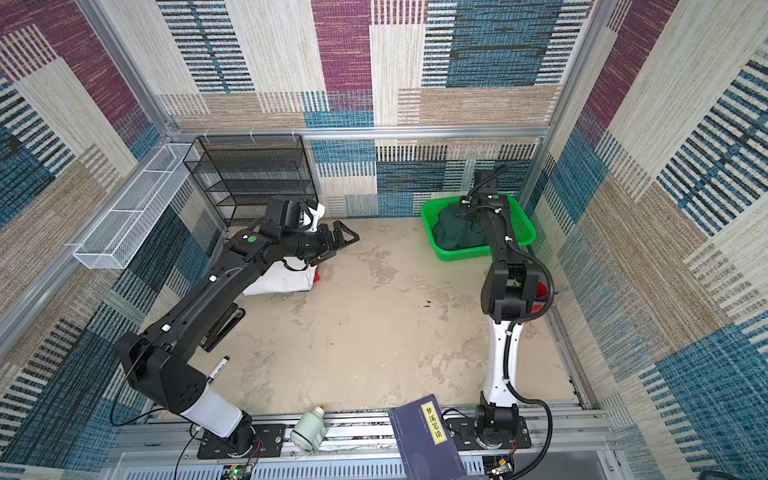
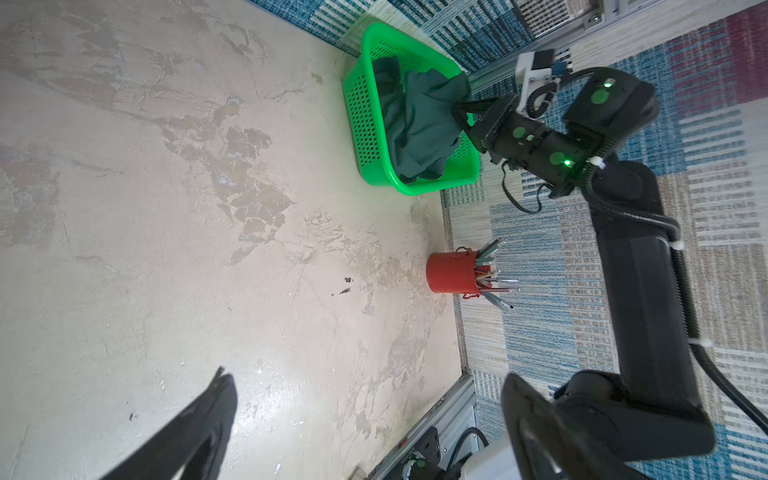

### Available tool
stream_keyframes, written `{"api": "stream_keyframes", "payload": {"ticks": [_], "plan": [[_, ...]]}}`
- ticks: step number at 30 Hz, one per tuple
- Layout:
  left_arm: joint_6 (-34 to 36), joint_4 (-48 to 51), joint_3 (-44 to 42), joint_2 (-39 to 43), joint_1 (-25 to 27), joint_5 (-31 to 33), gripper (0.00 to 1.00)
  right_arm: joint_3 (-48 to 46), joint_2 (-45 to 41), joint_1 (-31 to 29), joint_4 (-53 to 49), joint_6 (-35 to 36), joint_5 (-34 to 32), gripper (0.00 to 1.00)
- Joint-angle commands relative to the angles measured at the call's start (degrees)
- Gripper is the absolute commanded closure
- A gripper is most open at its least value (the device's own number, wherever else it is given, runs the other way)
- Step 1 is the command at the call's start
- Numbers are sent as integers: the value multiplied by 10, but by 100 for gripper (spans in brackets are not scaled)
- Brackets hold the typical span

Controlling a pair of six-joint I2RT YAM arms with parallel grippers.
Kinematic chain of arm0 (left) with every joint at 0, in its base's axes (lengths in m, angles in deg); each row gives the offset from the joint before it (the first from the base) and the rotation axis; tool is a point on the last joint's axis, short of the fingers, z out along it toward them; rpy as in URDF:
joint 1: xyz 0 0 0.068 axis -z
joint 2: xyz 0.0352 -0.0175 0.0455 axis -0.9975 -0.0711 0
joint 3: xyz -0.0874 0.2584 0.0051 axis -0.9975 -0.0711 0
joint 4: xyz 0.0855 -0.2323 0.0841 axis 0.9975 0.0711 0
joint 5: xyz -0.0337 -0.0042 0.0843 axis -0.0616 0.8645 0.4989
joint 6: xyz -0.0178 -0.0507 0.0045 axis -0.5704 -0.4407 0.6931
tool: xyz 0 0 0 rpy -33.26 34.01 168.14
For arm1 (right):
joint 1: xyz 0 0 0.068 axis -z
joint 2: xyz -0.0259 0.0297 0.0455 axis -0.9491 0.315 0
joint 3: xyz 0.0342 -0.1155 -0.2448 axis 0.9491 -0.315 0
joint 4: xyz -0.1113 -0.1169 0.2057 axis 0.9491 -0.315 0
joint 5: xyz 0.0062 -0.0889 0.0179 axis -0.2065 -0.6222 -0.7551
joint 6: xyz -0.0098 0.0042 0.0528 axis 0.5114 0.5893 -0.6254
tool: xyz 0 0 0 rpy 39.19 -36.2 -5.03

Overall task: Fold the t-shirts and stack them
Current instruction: 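Grasp the dark green shirt in the basket with the right gripper and lift, then carry the shirt out of the basket and drop it on the table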

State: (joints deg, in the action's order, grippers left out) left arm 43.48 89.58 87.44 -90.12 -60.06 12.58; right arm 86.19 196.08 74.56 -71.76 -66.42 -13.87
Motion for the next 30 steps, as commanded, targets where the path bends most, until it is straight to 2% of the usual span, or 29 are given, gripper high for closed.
{"api": "stream_keyframes", "payload": {"ticks": [1, 5, 8, 10, 14, 16, 18, 20, 25, 27, 30], "plan": [[9, -5, -8, 29, -1, 9, 0, -42, -71, -6, 42, 0, 23, 100], [25, 25, -9, 71, 0, 41, 0, -76, -150, -17, 52, 2, 36, 100], [37, 44, -13, 99, -1, 62, 0, -46, -189, -27, 36, 7, 41, 100], [42, 53, -15, 115, -1, 66, 0, 7, -200, -36, 14, 15, 52, 100], [49, 75, -17, 145, -1, 84, 0, 172, -191, -76, -52, 39, 66, 100], [53, 83, -25, 165, -1, 98, 0, 206, -199, -107, -74, 33, 85, 100], [57, 93, -37, 189, -1, 116, 0, 155, -234, -150, -75, 19, 94, 100], [60, 106, -51, 212, -1, 134, 0, 66, -279, -202, -58, 3, 93, 100], [52, 135, -114, 274, -4, 170, 0, -240, -388, -336, 76, -90, 98, 100], [42, 139, -149, 294, -4, 172, 0, -360, -405, -375, 149, -141, 115, 100], [24, 140, -206, 315, -4, 162, 0, -460, -382, -424, 223, -176, 124, 100]]}}
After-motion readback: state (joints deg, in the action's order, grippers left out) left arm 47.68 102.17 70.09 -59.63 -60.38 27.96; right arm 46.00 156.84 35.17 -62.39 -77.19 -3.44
